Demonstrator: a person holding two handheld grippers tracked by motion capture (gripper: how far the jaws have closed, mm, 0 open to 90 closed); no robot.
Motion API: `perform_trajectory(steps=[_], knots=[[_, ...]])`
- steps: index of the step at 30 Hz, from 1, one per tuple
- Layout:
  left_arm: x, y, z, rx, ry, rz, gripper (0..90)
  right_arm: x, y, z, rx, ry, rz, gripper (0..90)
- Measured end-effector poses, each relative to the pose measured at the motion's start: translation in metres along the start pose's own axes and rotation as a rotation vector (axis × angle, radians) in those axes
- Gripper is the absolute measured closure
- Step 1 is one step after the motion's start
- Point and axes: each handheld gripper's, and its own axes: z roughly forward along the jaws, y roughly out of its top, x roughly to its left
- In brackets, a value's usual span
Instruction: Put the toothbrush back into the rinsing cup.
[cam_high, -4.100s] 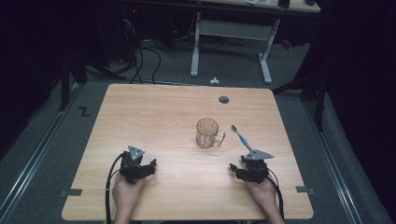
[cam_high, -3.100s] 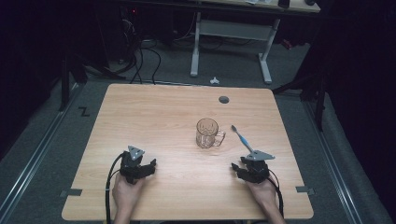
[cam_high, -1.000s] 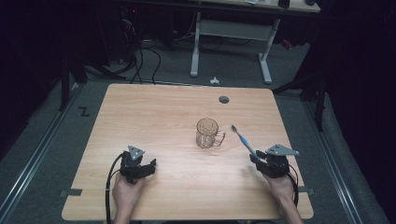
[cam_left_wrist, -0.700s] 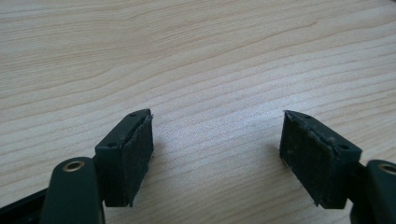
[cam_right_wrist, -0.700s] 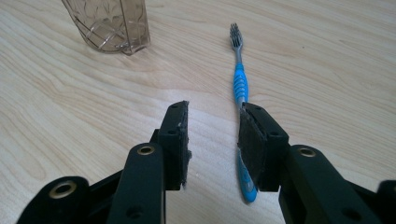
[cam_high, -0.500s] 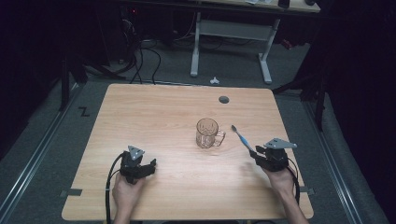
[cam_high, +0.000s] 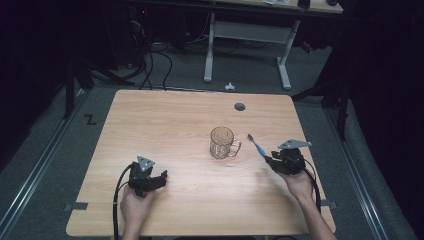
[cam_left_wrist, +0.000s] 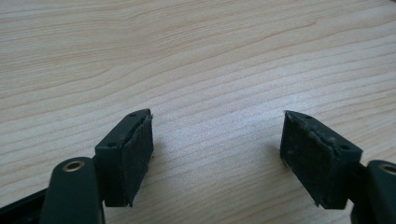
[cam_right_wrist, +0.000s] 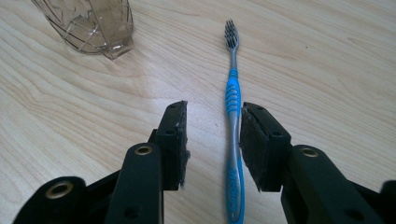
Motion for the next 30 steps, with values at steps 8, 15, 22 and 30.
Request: perform_trajectory(steps=[8,15,22,30], knots=[[0.0,0.0,0.0,0.0,0.0,0.0,26.1,-0.006,0.008,0.003,0.029,0.002,-0.003,61.7],[0.0,0.0,0.0,0.0,-0.001,0.001,26.1,-0.008,0.02,0.01,0.078,0.004,-0.02,62.5],[0.0,0.0,0.0,0.0,-0.001,0.001,26.3,-0.011,0.026,0.017,0.103,0.018,-0.019,63.0],[0.0,0.0,0.0,0.0,-0.002,0.001,26.3,-0.012,0.037,0.017,0.121,0.013,-0.03,63.3]])
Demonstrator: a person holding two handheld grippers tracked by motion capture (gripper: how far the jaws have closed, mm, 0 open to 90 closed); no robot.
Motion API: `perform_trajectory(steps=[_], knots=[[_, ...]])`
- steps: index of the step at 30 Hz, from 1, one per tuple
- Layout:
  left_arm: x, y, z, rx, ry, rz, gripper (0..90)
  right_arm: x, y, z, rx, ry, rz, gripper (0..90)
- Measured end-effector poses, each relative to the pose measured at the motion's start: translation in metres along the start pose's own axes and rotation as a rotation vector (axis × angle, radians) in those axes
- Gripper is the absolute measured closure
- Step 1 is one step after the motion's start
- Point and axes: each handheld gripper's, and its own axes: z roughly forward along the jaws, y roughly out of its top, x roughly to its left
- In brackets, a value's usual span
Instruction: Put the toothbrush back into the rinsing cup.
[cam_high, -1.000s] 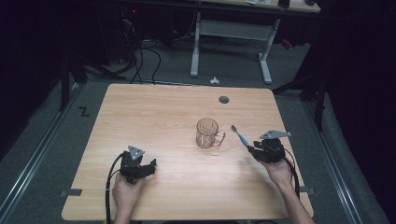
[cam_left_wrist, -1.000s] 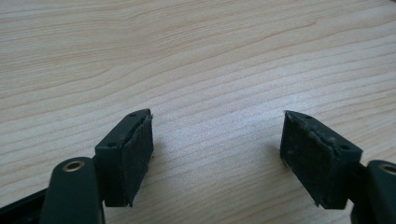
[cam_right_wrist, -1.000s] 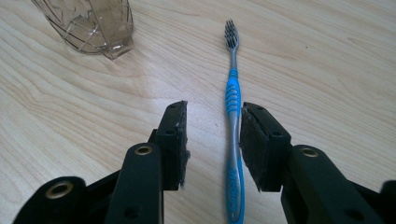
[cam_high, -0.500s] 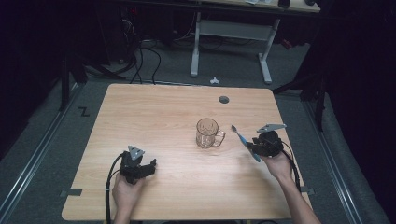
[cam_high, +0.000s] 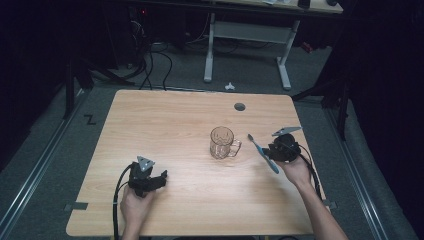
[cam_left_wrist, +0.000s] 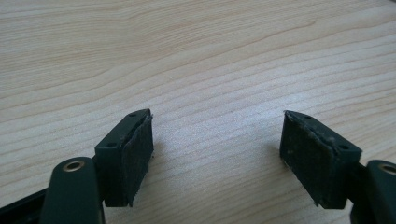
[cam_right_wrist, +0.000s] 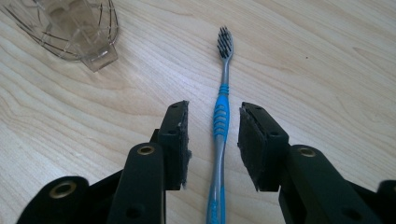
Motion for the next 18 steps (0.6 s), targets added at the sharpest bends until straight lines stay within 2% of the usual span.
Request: perform_trajectory(steps=[18], knots=[[0.0,0.0,0.0,-0.001,-0.002,-0.001,26.1,-0.001,0.028,0.01,0.089,-0.001,-0.024,63.7]])
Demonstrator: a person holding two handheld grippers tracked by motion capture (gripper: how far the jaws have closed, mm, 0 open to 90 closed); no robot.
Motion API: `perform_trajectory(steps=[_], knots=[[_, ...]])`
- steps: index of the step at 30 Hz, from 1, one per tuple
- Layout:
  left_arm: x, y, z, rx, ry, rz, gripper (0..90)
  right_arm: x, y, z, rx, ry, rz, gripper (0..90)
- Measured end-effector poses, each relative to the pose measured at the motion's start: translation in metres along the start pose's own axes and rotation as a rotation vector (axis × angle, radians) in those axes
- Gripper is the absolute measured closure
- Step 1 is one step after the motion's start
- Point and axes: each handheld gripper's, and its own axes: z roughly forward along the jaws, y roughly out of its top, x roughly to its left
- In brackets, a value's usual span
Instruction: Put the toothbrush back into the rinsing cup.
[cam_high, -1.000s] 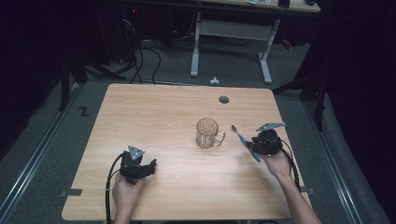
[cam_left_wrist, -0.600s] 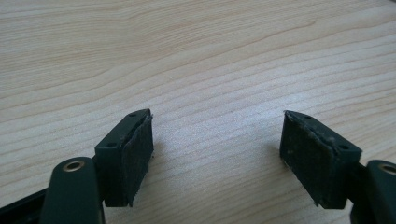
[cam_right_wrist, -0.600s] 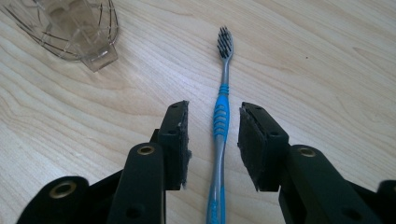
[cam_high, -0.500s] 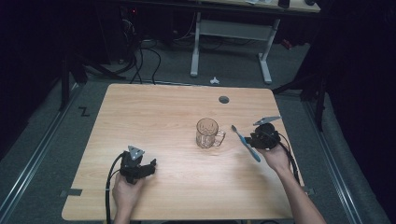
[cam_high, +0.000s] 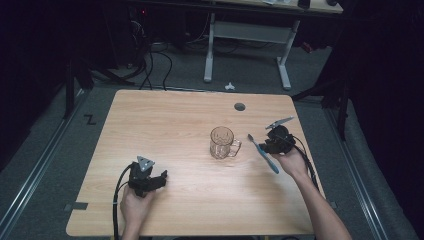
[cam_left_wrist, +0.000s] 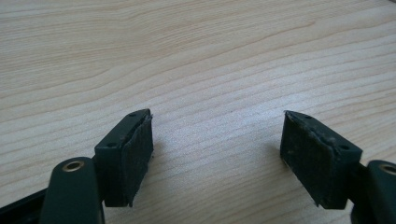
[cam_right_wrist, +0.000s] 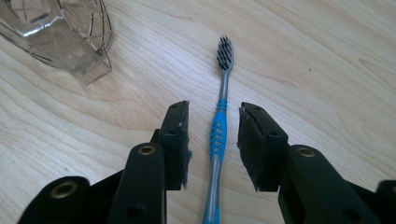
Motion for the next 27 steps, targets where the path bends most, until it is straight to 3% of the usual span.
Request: perform_trajectory(steps=[8,27], knots=[[0.0,0.0,0.0,0.001,0.0,0.002,26.0,0.0,0.013,0.007,0.056,-0.001,-0.01,63.8],[0.0,0.0,0.0,0.0,-0.002,0.001,25.9,-0.002,0.031,0.042,0.25,-0.004,-0.035,65.4]])
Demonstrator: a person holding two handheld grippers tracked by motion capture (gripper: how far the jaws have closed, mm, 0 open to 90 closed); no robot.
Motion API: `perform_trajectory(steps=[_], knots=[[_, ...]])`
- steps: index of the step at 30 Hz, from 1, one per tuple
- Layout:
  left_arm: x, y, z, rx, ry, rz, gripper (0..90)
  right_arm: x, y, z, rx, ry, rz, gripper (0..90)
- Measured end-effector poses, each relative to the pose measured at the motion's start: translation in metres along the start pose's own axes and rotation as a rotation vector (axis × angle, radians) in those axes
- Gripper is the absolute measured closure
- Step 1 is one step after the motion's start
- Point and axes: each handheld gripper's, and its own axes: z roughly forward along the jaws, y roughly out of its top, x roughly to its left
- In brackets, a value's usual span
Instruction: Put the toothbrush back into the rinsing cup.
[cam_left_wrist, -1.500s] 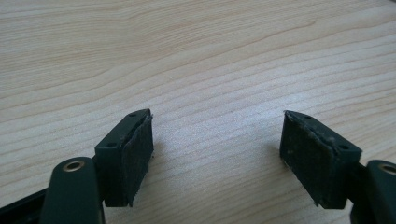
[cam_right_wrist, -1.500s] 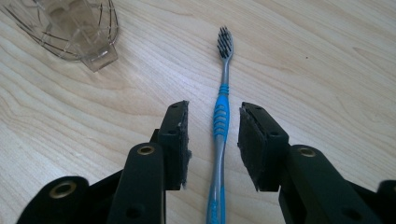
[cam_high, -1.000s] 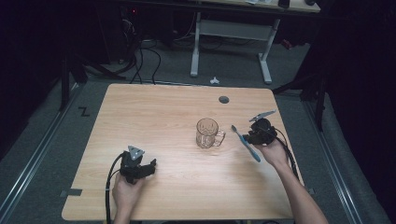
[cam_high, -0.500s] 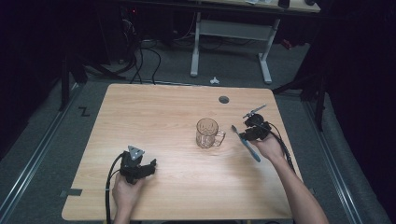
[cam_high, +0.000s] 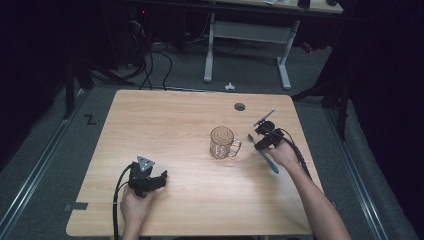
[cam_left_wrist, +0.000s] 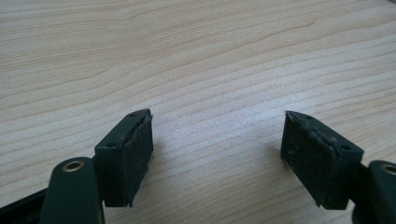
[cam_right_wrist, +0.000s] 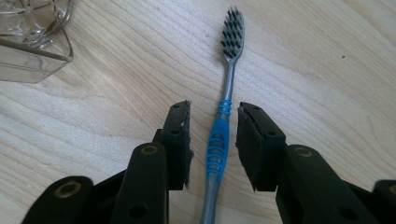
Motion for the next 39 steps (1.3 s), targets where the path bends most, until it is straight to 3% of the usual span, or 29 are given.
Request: perform_trajectory(steps=[14,39], knots=[[0.0,0.0,0.0,0.0,0.0,0.0,25.9,-0.005,0.008,0.012,0.065,0.014,0.033,69.6],[0.0,0.0,0.0,0.0,0.001,0.001,25.9,-0.011,0.014,0.023,0.144,0.042,0.022,79.4]])
